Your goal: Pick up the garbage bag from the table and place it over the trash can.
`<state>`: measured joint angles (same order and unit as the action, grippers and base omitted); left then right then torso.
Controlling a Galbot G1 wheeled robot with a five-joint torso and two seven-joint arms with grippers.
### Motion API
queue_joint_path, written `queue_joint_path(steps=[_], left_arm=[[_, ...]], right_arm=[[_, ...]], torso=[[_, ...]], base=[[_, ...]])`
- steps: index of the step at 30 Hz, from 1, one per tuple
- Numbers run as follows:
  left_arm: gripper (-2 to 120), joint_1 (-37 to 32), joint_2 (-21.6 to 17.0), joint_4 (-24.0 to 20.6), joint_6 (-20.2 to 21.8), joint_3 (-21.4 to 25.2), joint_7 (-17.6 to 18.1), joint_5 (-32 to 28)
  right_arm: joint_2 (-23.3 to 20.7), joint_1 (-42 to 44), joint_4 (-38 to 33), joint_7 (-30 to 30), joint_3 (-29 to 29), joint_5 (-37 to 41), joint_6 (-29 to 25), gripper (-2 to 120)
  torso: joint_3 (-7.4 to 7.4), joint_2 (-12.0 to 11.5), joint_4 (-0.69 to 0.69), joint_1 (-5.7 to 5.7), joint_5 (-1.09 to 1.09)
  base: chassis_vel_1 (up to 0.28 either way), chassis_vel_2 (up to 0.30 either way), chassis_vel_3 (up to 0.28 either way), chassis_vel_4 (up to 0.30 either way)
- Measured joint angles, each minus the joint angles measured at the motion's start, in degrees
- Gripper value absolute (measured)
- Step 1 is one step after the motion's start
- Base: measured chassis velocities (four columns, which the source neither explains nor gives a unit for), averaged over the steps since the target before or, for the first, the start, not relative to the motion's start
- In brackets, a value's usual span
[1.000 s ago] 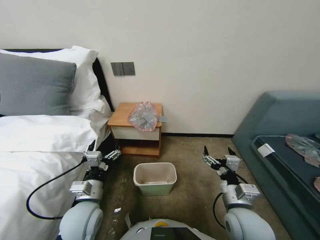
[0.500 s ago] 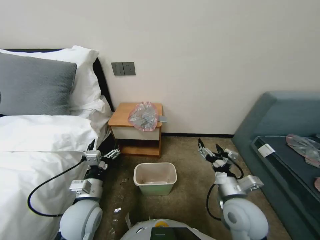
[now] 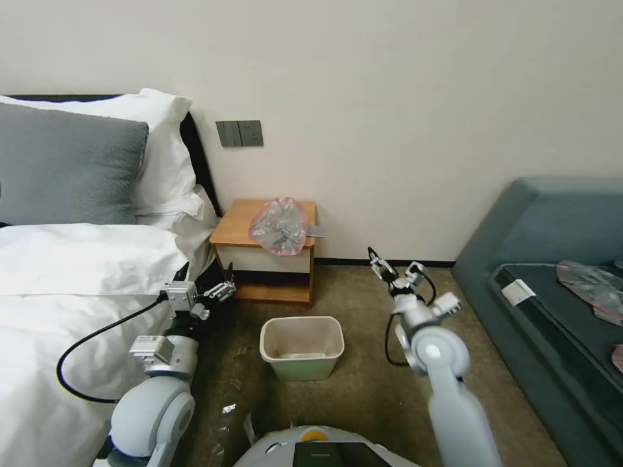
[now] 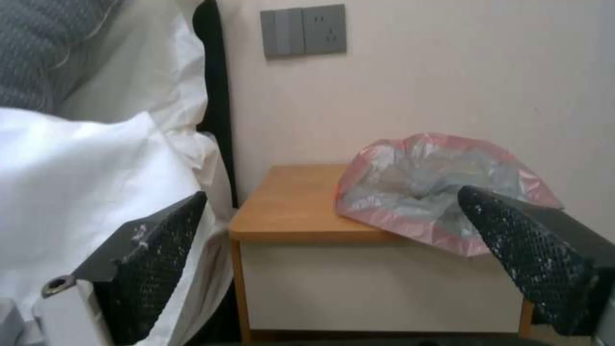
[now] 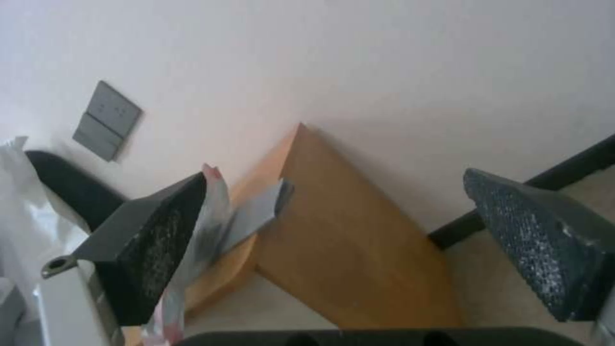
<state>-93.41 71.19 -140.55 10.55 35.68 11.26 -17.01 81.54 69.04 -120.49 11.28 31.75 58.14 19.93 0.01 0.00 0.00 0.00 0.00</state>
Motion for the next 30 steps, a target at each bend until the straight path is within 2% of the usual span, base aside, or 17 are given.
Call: queue_joint_path(steps=[3, 8, 12, 16, 18, 20, 23, 30], left_arm=[[100, -0.69, 0.48, -0.02, 0.01, 0.05, 0.04, 0.36], [100, -0.74, 0.87, -0.3, 0.03, 0.15, 0.08, 0.38], [100, -1.02, 1.07, -0.25, 0.07, 0.25, 0.12, 0.38], [100, -1.21, 1.08, -0.27, 0.07, 0.41, 0.14, 0.36], [100, -2.22, 0.95, -0.91, 0.07, 0.81, 0.16, 0.04], [100, -2.34, 0.95, -0.97, 0.07, 0.83, 0.17, 0.01], [100, -3.22, 0.89, -1.54, 0.08, 0.98, 0.29, -1.72], [100, -3.78, 0.96, -2.25, 0.08, 1.28, 0.29, -3.76]], right_arm=[[0.36, -4.8, 5.24, -0.95, -0.3, 4.73, 0.68, 100], [1.1, -7.9, 9.45, -2.05, -0.55, 9.66, 1.47, 100], [2.41, -12.58, 15.8, -2.38, -1.13, 18.78, 3.04, 100], [2.96, -14.24, 18.07, -2.42, -1.19, 21.25, 3.75, 100], [3.88, -18.28, 23.45, -3.51, -1.51, 25.07, 5.6, 100], [3.94, -18.71, 24.01, -3.72, -1.55, 25.32, 5.74, 100], [4.31, -22.55, 29.73, -5.58, -1.98, 26.99, 7.05, 100], [3.75, -26.37, 37.65, -9.02, -3.21, 28.41, 8.06, 100]], torso=[[0.0, 0.0, 0.01, 0.0, 0.0], [0.0, 0.0, -0.01, 0.0, 0.0], [0.0, 0.0, 0.0, 0.0, 0.0], [0.0, 0.0, 0.0, 0.0, -0.01], [0.0, 0.0, 0.0, 0.0, 0.0], [-0.01, 0.0, 0.01, 0.0, -0.01], [-0.01, 0.0, 0.01, 0.0, 0.0], [0.0, 0.0, 0.0, 0.0, -0.01]], base=[[0.0, 0.0, 0.0, 0.0], [0.0, 0.0, 0.0, 0.0], [0.0, 0.0, 0.0, 0.0], [0.0, 0.0, 0.0, 0.0], [0.0, 0.0, 0.0, 0.0], [0.0, 0.0, 0.0, 0.0], [0.0, 0.0, 0.0, 0.0], [0.0, 0.0, 0.0, 0.0]])
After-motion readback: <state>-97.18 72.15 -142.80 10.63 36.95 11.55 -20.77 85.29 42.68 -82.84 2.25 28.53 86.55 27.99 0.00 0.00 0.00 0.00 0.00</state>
